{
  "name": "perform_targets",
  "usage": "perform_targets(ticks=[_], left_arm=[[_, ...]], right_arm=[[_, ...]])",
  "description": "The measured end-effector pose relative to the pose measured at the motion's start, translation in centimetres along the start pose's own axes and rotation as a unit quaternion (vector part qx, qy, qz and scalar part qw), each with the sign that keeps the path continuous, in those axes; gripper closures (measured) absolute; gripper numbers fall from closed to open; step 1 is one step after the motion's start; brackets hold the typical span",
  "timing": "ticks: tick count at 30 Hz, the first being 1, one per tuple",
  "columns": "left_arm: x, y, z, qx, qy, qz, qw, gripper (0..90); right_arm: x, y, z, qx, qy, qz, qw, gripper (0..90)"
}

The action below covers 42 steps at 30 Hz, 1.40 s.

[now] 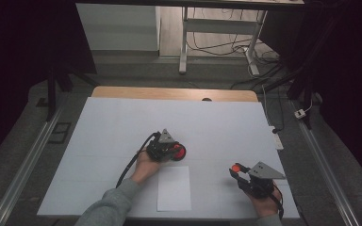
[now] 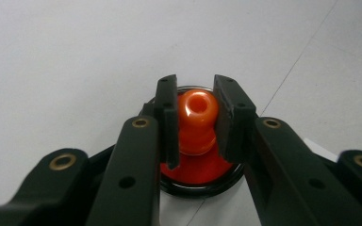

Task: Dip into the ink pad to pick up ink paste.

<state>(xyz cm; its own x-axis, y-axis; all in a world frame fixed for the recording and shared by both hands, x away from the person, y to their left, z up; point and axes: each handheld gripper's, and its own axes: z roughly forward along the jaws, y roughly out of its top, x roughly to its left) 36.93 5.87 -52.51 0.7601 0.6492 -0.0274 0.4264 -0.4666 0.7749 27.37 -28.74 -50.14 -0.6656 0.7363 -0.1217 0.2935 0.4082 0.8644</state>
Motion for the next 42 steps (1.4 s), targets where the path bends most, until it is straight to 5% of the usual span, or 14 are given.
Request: perform_targets(ticks=[7,11,15,38,42], left_arm=[[0.5,0.1,-0.2,-0.001,-0.015,-0.013,0.9998,72.3],[1.2,0.7,-1.4,-0.036,-0.022,-0.037,0.9984,72.3],[1.3,1.5,-2.0,-0.045,-0.013,-0.030,0.9984,72.4],[0.9,0.2,0.3,-0.013,-0.015,-0.031,0.9993,72.3],[0.5,0.2,0.4,-0.009,-0.002,-0.007,0.9999,72.4]], right_arm=[[0.2,0.1,0.0,0.003,0.001,-0.004,1.0000,64.4],[0.0,0.1,0.1,0.000,0.002,-0.002,1.0000,64.4],[0.1,0.1,0.1,-0.001,0.003,-0.003,1.0000,64.4],[0.1,0.1,0.1,-0.001,0.004,-0.003,1.0000,64.4],[0.1,0.1,0.1,-0.001,0.004,-0.002,1.0000,64.4]])
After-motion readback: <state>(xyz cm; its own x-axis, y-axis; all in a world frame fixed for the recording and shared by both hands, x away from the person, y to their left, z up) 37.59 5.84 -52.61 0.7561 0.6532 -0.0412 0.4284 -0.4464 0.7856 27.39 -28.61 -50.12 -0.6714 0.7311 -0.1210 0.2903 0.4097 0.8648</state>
